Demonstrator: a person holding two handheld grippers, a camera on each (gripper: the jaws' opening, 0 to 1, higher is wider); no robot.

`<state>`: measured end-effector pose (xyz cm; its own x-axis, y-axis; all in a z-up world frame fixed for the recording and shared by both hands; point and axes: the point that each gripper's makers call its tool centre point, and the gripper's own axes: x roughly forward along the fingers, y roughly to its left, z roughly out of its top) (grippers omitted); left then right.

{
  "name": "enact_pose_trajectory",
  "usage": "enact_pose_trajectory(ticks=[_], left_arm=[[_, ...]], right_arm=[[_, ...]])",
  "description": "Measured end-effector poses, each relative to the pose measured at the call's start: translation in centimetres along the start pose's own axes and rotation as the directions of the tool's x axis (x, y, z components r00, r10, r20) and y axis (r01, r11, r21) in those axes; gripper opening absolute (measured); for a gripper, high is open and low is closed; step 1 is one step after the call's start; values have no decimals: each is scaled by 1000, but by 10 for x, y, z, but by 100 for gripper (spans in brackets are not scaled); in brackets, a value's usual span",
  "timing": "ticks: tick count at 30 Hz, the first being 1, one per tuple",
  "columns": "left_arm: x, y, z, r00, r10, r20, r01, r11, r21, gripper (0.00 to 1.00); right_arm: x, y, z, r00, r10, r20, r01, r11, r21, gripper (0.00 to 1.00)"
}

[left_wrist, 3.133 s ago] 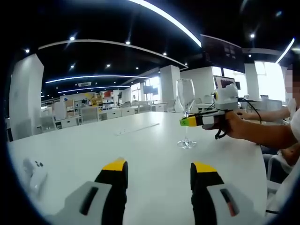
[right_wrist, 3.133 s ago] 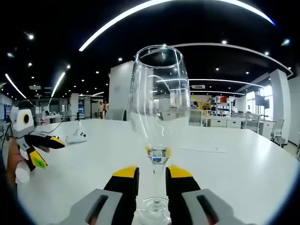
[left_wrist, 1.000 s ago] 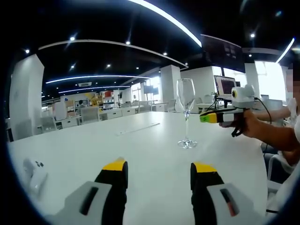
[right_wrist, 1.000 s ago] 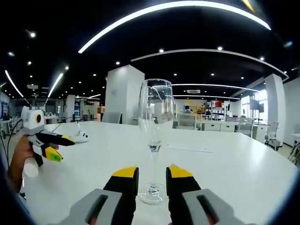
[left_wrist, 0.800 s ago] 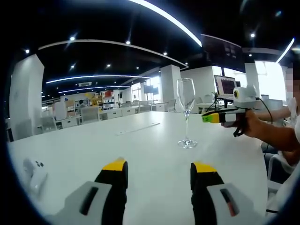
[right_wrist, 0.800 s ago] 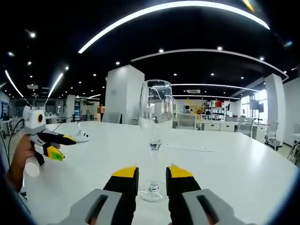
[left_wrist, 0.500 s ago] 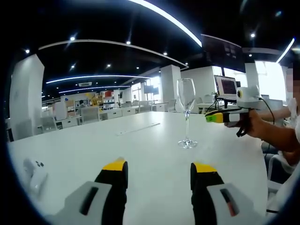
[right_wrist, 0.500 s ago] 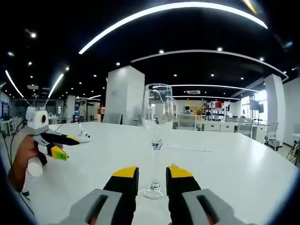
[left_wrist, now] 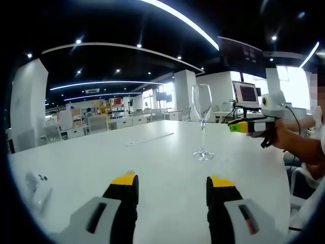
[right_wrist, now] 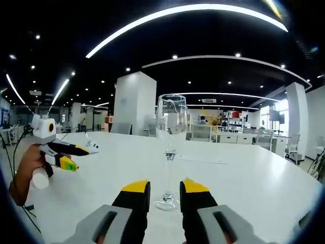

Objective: Stand the stemmed glass upright on the table place it in front of you

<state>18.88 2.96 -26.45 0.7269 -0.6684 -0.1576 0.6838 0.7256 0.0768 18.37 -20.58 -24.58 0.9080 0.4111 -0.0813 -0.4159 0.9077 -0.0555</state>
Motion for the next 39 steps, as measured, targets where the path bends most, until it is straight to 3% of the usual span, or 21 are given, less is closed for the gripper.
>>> enact_pose_trajectory(ticks=[39], left_arm=[[2,0,0,1000,1,-5,-1,1000,1,54]], right_arm=[[-15,-3,-12,1000,-14,-1,14,999,39,28]])
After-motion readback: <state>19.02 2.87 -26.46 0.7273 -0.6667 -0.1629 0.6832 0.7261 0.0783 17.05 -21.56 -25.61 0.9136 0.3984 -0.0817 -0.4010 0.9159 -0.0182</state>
